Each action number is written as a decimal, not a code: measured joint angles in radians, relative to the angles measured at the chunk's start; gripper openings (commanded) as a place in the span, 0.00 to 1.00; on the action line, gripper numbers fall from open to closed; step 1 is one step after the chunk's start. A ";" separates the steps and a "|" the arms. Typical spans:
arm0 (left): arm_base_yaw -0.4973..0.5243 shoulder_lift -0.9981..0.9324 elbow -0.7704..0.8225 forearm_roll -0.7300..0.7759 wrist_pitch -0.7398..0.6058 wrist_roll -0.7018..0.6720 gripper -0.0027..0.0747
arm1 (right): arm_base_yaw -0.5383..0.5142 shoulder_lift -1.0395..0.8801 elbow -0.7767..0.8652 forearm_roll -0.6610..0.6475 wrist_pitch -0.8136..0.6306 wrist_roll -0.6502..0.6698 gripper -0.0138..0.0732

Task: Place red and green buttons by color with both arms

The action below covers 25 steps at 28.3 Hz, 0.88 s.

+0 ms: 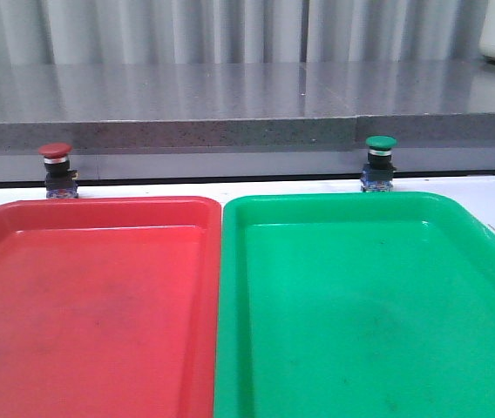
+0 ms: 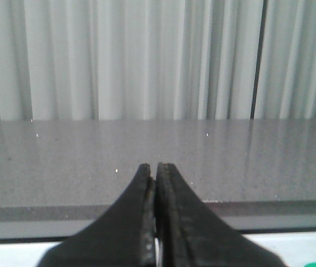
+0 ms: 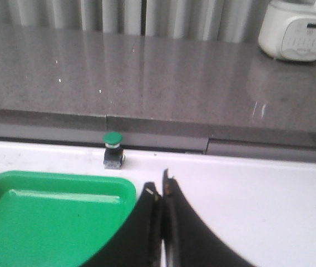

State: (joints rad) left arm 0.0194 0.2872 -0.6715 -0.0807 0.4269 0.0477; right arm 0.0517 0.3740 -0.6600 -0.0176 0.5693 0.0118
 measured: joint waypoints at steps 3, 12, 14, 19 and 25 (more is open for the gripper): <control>0.000 0.059 -0.007 0.000 0.033 0.000 0.01 | 0.000 0.071 -0.015 0.000 0.035 0.000 0.09; 0.000 0.183 -0.007 0.000 0.094 0.000 0.01 | 0.000 0.204 -0.017 0.000 0.071 0.000 0.09; 0.000 0.206 -0.007 0.000 0.096 0.000 0.01 | 0.000 0.226 -0.017 0.000 0.071 0.000 0.09; 0.000 0.257 -0.007 0.000 0.095 0.000 0.01 | 0.000 0.292 -0.017 0.000 0.071 0.000 0.15; 0.000 0.301 -0.007 0.000 0.095 0.000 0.06 | 0.000 0.349 -0.017 0.000 0.068 -0.012 0.66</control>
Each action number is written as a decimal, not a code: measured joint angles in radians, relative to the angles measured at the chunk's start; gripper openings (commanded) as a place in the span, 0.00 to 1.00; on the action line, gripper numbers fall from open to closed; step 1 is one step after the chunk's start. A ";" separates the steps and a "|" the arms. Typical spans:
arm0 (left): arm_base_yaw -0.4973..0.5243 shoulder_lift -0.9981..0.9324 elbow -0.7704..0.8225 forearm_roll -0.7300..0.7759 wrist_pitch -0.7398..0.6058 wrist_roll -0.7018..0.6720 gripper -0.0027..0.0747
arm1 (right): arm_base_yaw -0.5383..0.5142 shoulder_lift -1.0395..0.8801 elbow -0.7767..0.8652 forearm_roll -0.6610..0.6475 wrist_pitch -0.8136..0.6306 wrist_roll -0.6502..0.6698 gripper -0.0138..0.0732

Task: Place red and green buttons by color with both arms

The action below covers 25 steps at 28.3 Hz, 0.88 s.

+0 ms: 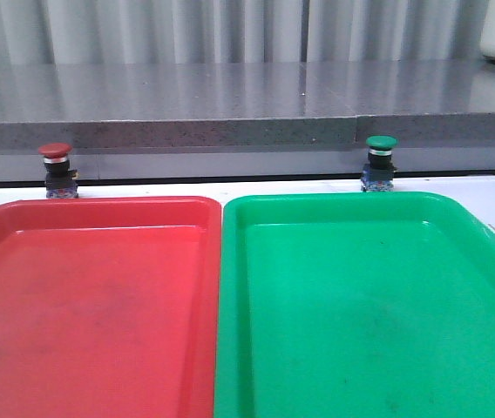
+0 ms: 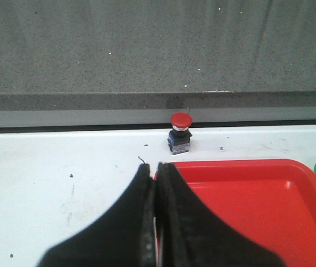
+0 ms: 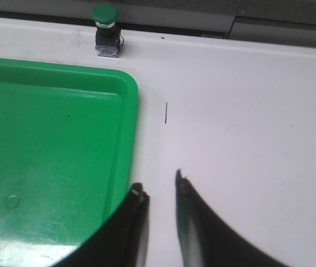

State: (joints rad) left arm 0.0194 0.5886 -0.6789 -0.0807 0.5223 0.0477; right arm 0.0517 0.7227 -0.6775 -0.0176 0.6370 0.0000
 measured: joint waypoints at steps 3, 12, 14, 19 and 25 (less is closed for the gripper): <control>0.000 0.028 0.000 0.000 0.000 0.000 0.29 | 0.000 0.017 0.000 0.000 0.000 0.000 0.81; -0.005 0.195 -0.021 -0.024 -0.016 0.000 0.82 | 0.000 0.037 0.000 0.000 0.000 0.000 0.82; -0.025 0.259 -0.055 -0.029 -0.013 0.000 0.82 | 0.000 0.037 0.000 0.000 0.000 0.000 0.82; -0.087 0.473 -0.194 -0.033 -0.012 0.000 0.82 | 0.000 0.037 0.000 0.000 0.000 0.000 0.82; -0.113 0.761 -0.402 -0.035 -0.016 0.000 0.82 | 0.000 0.037 0.000 0.000 0.000 0.000 0.82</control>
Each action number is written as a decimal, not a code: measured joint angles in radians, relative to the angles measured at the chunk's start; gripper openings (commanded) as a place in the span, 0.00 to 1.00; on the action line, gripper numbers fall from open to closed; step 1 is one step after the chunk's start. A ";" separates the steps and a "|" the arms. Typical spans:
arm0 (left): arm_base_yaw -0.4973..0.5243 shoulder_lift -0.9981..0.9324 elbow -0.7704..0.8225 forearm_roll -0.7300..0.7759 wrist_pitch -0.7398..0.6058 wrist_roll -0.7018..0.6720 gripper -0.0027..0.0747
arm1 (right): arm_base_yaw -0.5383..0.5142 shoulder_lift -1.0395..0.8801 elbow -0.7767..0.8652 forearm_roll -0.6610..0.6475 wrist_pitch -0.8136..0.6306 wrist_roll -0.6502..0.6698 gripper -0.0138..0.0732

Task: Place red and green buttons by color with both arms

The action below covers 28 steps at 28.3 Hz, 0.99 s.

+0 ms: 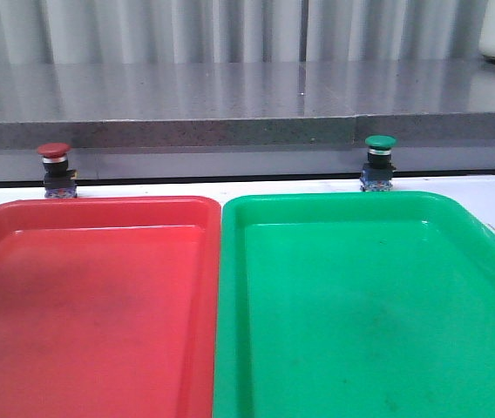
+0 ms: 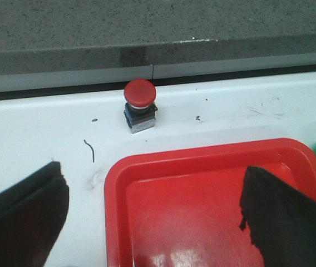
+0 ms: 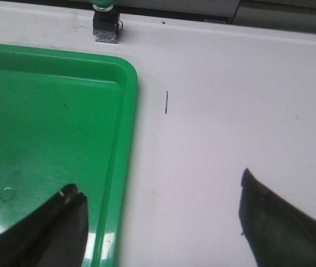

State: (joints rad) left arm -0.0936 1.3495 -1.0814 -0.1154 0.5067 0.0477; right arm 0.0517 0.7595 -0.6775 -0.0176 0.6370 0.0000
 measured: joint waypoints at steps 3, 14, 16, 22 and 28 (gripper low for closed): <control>0.000 0.140 -0.111 0.014 -0.001 0.000 0.82 | 0.000 0.000 0.000 0.000 0.000 0.000 0.82; 0.000 0.547 -0.381 0.093 -0.006 0.002 0.80 | 0.000 0.000 0.000 0.000 0.000 0.000 0.82; 0.000 0.597 -0.412 0.093 -0.011 0.002 0.79 | 0.000 0.000 0.000 0.000 0.000 0.000 0.82; 0.000 0.698 -0.443 0.085 -0.043 0.002 0.71 | 0.000 0.000 0.000 0.000 0.000 0.000 0.82; 0.000 0.707 -0.447 0.048 -0.105 0.002 0.49 | 0.000 0.000 0.000 0.000 0.000 0.000 0.82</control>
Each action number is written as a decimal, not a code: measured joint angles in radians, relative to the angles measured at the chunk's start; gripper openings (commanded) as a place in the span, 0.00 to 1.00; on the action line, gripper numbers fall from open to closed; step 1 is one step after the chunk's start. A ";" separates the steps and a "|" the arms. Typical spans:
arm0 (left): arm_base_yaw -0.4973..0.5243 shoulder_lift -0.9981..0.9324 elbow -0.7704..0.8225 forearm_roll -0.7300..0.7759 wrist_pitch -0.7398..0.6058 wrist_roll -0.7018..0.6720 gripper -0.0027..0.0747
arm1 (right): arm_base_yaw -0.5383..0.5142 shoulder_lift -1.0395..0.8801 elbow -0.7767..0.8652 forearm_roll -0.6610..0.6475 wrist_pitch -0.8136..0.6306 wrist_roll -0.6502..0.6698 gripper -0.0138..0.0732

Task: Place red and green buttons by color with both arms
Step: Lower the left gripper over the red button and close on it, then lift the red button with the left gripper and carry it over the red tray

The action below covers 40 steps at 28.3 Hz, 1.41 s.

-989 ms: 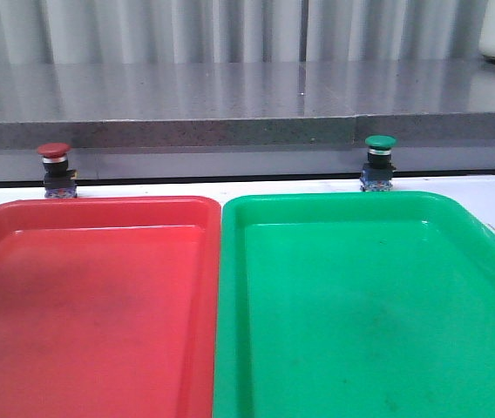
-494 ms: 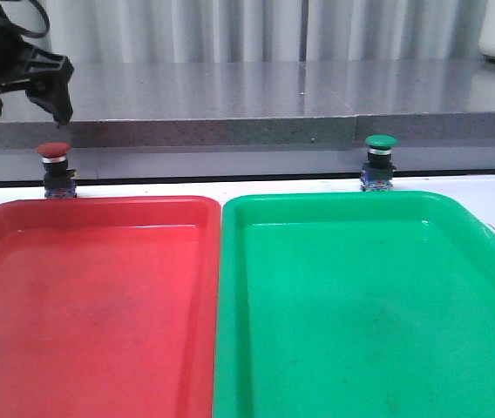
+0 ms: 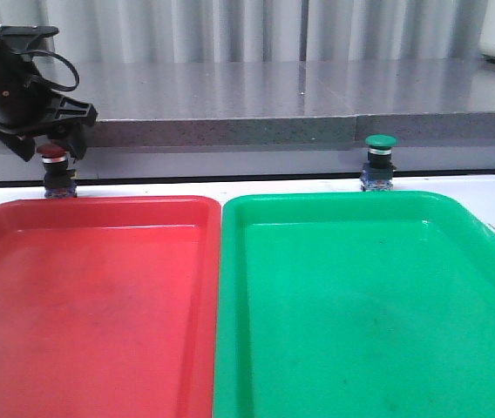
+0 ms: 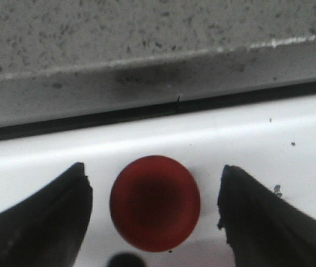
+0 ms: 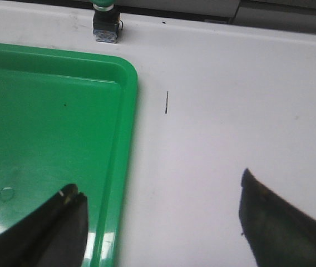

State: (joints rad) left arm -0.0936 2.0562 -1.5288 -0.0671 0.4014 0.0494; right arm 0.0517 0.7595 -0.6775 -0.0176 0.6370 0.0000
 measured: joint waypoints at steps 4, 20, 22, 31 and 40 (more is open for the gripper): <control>0.000 0.000 0.000 -0.011 -0.002 0.000 0.39 | 0.000 0.000 0.000 0.000 0.000 0.000 0.82; 0.000 -0.163 -0.001 -0.015 0.122 0.000 0.34 | 0.000 0.000 0.000 0.000 0.000 0.000 0.82; 0.000 -0.224 -0.001 -0.015 0.161 0.000 0.34 | 0.000 0.000 0.000 0.000 0.000 0.000 0.82; -0.034 -0.500 0.107 -0.015 0.270 0.000 0.34 | 0.000 0.000 0.000 0.000 0.000 0.000 0.82; -0.159 -0.741 0.458 -0.015 0.230 0.000 0.34 | 0.000 0.000 0.000 0.000 0.000 0.000 0.82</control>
State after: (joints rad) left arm -0.2530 1.3157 -1.0708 -0.0824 0.6309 0.0494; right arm 0.0517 0.7595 -0.6775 -0.0176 0.6370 0.0000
